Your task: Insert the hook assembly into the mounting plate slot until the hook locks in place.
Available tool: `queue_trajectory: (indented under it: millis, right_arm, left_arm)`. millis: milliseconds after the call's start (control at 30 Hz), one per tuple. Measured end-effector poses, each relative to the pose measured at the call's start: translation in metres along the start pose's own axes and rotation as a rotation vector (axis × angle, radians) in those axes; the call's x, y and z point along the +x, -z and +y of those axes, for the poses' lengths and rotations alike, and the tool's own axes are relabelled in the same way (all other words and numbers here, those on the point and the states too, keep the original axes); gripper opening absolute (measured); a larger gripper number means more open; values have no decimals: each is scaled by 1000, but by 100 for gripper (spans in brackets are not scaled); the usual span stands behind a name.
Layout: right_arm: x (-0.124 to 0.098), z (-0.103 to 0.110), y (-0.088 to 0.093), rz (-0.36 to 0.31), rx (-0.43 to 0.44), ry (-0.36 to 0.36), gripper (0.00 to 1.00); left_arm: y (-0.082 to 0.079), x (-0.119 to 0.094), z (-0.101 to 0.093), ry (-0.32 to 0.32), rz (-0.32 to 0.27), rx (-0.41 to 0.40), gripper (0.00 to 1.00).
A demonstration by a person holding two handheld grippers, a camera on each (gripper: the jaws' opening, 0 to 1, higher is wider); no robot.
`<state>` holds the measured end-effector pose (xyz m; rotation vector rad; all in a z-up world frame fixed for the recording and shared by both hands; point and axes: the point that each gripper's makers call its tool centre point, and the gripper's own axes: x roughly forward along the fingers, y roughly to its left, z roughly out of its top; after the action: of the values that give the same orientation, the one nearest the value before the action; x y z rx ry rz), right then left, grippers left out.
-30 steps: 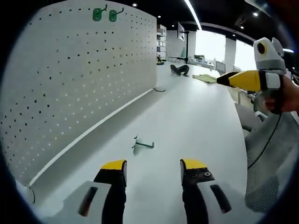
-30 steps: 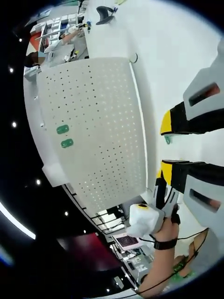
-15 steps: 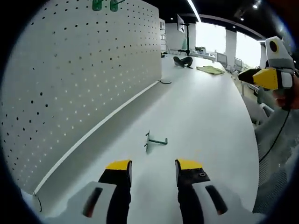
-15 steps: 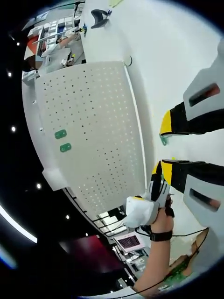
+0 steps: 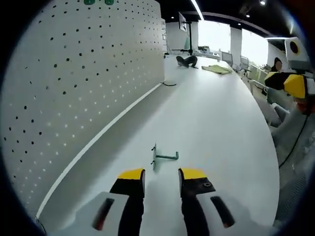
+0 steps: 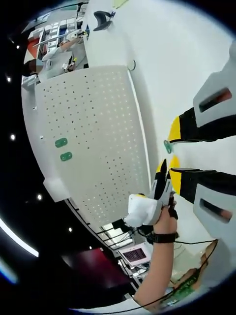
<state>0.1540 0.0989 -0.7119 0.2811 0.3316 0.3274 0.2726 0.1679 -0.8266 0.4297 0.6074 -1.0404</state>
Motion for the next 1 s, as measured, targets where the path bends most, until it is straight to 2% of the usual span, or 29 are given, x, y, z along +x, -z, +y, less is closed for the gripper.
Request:
queue_trajectory:
  millis: [267,633,1000]
  right_arm:
    - [-1,-2,4,9,8,3,19]
    - [-4,-7,6,19,23,26,19]
    - [-4,-9,6,20,29,34,19]
  left_arm:
    - [-1,10,2,10,15,5,23]
    - [3,23,5,-20,41,27,17]
    - [3,29,8,-18,39,41,11]
